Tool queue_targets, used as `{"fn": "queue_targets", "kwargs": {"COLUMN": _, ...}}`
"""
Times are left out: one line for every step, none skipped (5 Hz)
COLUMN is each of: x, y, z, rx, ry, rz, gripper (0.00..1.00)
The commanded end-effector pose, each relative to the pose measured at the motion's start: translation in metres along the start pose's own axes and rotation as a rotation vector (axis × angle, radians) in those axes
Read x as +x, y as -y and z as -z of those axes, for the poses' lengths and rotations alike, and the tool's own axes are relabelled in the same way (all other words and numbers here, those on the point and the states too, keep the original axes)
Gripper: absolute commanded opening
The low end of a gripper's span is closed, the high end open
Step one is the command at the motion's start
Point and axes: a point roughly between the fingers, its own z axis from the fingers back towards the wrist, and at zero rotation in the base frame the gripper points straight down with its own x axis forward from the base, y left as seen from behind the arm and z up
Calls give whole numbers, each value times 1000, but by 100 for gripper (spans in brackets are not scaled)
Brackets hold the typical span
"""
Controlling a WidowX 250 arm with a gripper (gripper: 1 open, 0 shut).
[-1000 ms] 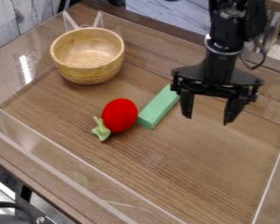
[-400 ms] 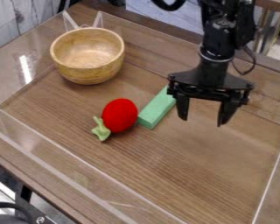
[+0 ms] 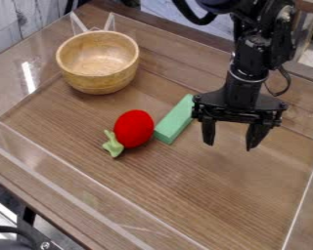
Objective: Move the red fruit to the left
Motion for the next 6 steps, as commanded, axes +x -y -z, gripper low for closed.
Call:
{"fn": "queue_targets", "kwargs": {"x": 9, "y": -10, "z": -23, "rx": -43, "ry": 50, "rz": -11, "gripper": 100}}
{"fn": "queue_targets", "kwargs": {"x": 7, "y": -36, "z": -28, "rx": -57, "ry": 56, "rz": -8, "gripper": 100}}
{"fn": "queue_targets", "kwargs": {"x": 10, "y": -80, "z": -30, "rx": -80, "ry": 76, "rz": 11, "gripper": 100}}
{"fn": "queue_targets", "kwargs": {"x": 35, "y": -112, "z": -36, "rx": -92, "ry": 100, "rz": -26, "gripper": 100}}
{"fn": "queue_targets", "kwargs": {"x": 48, "y": -133, "z": -42, "rx": -105, "ry": 117, "rz": -19, "gripper": 100}}
{"fn": "queue_targets", "kwargs": {"x": 46, "y": -145, "z": -41, "rx": -116, "ry": 146, "rz": -7, "gripper": 0}}
